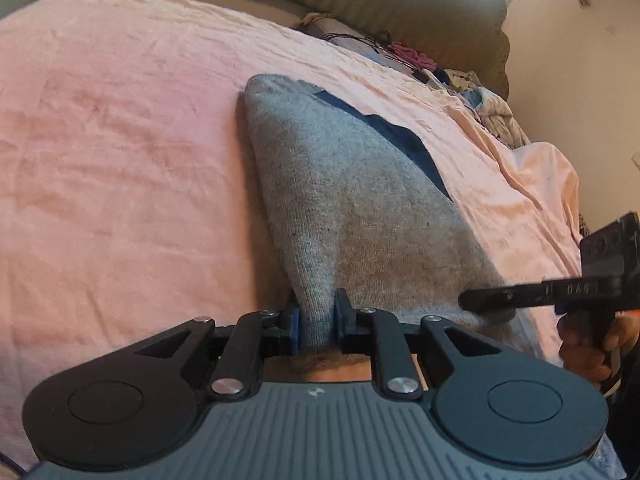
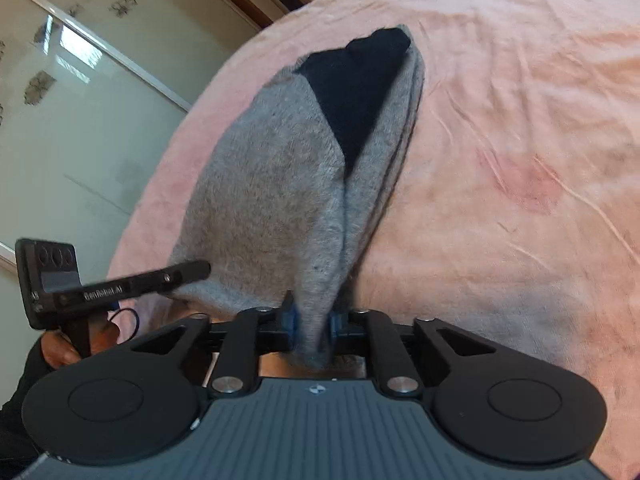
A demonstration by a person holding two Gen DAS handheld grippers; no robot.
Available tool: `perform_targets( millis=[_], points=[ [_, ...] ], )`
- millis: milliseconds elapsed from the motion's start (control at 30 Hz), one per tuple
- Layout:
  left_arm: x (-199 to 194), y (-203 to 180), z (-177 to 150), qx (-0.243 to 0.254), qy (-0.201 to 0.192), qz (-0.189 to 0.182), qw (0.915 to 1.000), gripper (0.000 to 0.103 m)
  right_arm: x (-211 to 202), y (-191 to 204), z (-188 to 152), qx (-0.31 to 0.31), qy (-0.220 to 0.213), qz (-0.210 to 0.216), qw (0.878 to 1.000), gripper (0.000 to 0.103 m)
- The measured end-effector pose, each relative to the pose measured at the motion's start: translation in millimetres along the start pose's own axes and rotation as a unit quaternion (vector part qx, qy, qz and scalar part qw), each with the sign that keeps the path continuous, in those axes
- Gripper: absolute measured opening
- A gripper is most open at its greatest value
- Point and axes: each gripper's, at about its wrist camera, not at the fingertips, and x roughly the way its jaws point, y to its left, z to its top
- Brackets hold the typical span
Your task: Fold small clothes
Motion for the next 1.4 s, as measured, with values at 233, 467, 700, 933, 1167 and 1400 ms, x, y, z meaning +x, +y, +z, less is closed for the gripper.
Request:
perform_targets(
  millis=[233, 467, 700, 933, 1167, 1400],
  points=[
    [-4.3, -51.5, 45.4, 0.113, -0.121, 0.023, 0.9859, 0.081, -42.2, 13.5, 61.3, 0.019, -0.132, 0.001, 0.991, 0.061],
    [83.8, -64.3, 46.8, 0.204, -0.078, 0.092, 0.9715, 0.08, 52.6, 14.9, 151.0, 0.028, -0.077, -0.079, 0.993, 0.079],
    [78.9, -66.9, 40.8, 0.214, -0.096, 0.097, 0.9672, 0.08, 68.3, 10.1, 143.6, 0.007, -0.073, -0.086, 0.994, 0.075],
    [37.0, -55.9, 16.2, 0.152, -0.093, 0.039, 0.9832, 0.081, 14.6, 36.4, 98.4, -0.004, -0.101, -0.011, 0.995, 0.084],
    [1.8, -56.4, 4.0, 0.137, -0.127, 0.036, 0.9817, 0.08, 17.1, 20.1, 92.4, 0.043, -0.081, -0.035, 0.995, 0.077],
    [39.9, -60.3, -20.0, 0.154, -0.072, 0.014, 0.9853, 0.08, 6.1, 29.6, 55.3, 0.031, -0.065, 0.028, 0.997, 0.09]
  ],
)
